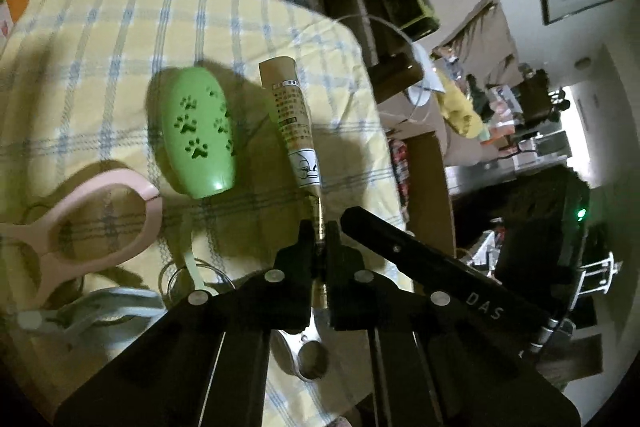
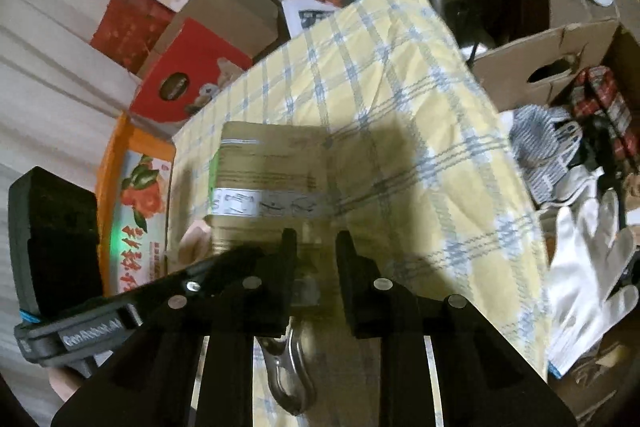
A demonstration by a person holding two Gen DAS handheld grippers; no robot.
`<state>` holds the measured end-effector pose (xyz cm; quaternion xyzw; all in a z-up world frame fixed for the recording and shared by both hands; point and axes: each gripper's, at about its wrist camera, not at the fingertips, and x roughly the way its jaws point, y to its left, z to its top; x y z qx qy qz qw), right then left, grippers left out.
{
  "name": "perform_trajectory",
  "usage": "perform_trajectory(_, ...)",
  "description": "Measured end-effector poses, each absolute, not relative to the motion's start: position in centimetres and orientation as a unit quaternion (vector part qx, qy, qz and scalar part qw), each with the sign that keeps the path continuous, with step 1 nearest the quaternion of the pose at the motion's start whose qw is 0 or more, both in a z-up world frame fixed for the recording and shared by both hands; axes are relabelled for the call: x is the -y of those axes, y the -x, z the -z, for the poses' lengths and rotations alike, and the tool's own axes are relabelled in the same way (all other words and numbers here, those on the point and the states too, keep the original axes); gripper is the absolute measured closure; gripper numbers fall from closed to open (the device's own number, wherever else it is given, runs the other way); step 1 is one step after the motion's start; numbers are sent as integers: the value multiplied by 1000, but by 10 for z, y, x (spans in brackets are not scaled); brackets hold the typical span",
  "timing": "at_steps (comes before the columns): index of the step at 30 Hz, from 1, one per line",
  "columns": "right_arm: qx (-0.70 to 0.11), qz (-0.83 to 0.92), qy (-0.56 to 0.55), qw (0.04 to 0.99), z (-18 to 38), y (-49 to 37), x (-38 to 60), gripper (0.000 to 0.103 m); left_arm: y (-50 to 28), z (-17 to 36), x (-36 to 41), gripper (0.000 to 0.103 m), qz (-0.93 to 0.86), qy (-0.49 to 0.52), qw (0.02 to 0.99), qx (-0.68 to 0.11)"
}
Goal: Organize objects
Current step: 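Lift the gold foil packet off the table with the right gripper, then carry the gold packet with the right gripper over the orange basket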
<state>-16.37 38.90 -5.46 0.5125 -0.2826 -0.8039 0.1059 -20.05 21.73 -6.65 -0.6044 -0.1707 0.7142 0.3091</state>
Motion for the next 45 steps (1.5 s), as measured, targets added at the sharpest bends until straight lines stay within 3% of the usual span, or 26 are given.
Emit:
perform_trajectory(4,292,811,-492,118,39,150,-392,70,200,46,-206,98,-720,588,318,184)
perform_trajectory(12,244,832,-477,142,0,137,-364,68,187,2,-182,98,-741,559,335,164)
perform_trajectory(16,255,832,-457,182,-19,133,-348,53,182,-11,-164,98,-738,547,349,184)
perform_trajectory(29,434,751,-405,289,-2,148,-348,50,171,-2,-111,98,-672,545,408,291)
perform_trajectory(34,436,746,-406,298,-6,157,-339,64,169,6,-109,98,-664,550,411,295)
perform_trajectory(37,416,760,-414,279,-10,158,-337,86,170,7,-107,96,-666,551,408,295)
perform_trajectory(42,399,777,-409,266,-16,156,-337,92,171,6,-111,90,-676,557,398,272)
perform_trajectory(45,378,791,-412,248,-23,154,-335,96,173,8,-113,77,-688,564,380,255)
